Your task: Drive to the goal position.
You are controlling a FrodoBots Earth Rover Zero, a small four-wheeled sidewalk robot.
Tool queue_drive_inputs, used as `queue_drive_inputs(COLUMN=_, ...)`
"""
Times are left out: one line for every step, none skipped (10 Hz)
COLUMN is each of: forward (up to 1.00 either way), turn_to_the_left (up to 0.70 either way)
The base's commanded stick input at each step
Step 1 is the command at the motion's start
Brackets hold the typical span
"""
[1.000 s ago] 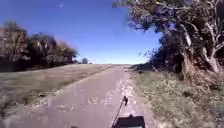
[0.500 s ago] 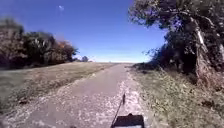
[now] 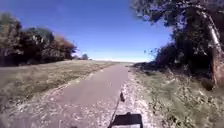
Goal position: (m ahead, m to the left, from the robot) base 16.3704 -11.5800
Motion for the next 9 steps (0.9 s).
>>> queue_drive_inputs(forward=1.0, turn_to_the_left=0.05)
queue_drive_inputs(forward=1.0, turn_to_the_left=0.0)
queue_drive_inputs(forward=1.0, turn_to_the_left=0.03)
queue_drive_inputs(forward=1.0, turn_to_the_left=0.02)
queue_drive_inputs(forward=1.0, turn_to_the_left=0.0)
queue_drive_inputs(forward=1.0, turn_to_the_left=0.0)
queue_drive_inputs(forward=1.0, turn_to_the_left=-0.09)
queue_drive_inputs(forward=1.0, turn_to_the_left=-0.33)
queue_drive_inputs(forward=1.0, turn_to_the_left=-0.38)
